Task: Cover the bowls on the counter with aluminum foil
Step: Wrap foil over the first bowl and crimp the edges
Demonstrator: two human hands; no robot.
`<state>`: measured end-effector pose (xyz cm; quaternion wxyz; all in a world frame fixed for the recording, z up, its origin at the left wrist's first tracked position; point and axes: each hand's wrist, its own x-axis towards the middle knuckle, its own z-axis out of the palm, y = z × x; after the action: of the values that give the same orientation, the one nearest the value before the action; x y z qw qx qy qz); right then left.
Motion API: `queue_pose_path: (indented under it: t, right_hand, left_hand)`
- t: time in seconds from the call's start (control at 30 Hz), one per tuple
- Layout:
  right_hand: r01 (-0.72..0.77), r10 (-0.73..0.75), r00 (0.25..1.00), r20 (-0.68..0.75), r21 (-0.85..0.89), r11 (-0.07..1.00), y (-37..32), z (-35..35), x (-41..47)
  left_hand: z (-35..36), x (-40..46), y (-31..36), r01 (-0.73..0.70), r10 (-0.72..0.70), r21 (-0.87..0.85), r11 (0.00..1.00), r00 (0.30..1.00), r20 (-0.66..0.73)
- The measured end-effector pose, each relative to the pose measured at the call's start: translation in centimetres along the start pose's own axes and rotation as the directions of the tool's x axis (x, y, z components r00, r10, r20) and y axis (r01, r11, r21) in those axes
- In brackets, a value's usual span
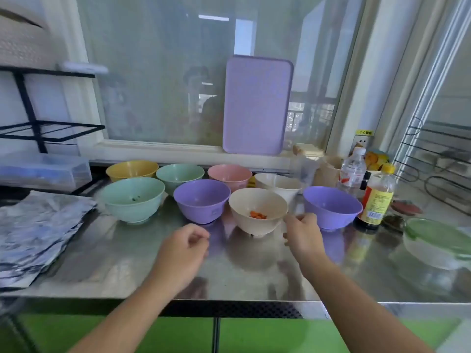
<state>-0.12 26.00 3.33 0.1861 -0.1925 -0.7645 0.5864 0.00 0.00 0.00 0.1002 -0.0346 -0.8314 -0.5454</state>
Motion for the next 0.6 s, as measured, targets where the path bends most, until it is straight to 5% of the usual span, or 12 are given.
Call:
queue_pose_path:
  t: [0.3, 0.6]
  right_hand:
    - [-0.151, 0.123, 0.966, 0.228, 0.112, 0.982, 0.7, 2.2, 5.0]
    - [-0.050, 0.011, 0.981, 0.193, 0.197, 0.979, 1.6, -0.8, 0.3]
  left_hand:
    - [8.9, 5.1, 4.2, 0.263, -0.231, -0.353, 0.898, 0.964, 0.131]
    - [8.4, 1.3, 4.7, 0.172, -0.149, -0.332, 0.927, 0.984, 0.092]
